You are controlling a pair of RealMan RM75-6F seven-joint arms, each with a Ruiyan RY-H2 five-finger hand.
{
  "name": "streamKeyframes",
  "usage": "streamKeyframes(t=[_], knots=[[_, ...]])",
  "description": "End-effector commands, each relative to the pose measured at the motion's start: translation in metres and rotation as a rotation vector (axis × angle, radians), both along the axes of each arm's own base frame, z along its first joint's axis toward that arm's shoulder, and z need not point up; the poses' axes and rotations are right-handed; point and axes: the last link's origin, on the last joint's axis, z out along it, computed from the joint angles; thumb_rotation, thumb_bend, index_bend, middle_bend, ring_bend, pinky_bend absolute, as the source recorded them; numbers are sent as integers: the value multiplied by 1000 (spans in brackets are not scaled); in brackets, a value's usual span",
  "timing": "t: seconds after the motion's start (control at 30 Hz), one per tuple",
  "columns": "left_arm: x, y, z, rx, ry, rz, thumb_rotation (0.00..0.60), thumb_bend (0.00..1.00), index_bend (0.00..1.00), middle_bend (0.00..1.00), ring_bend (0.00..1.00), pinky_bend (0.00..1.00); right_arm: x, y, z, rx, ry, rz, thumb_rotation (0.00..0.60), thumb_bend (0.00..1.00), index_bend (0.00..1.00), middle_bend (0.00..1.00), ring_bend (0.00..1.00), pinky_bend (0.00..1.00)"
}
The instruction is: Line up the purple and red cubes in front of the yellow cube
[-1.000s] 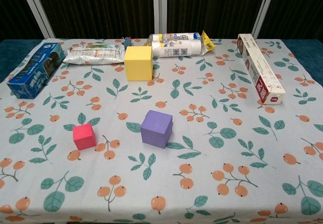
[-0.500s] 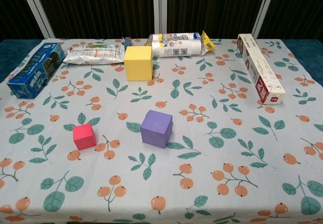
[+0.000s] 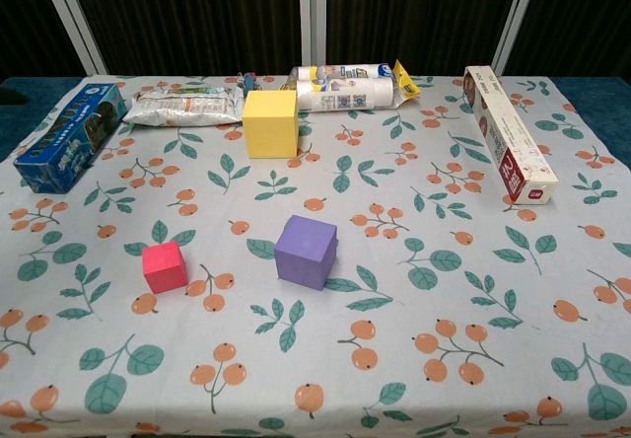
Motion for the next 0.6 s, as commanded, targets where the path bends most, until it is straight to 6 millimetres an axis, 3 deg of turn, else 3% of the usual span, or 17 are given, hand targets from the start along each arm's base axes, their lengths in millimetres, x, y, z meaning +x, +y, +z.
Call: streamKeyframes(t=[0.03,0.27,0.6], knots=[[25,14,-20,-77,10,-78,600,171,312,302,213,256,0,1,0,-1,-2,-1,600,294,124,162,134,238],[65,17,-66,-243,79,-121,600,172,309,302,213,256,-2,3,2,-2,1,-12,600,294,124,162,134,238],[96,6,-120,-386,133,-77,600,171,295,297,213,256,-5,4,2,3,1,-23,600,294,124,162,134,238]])
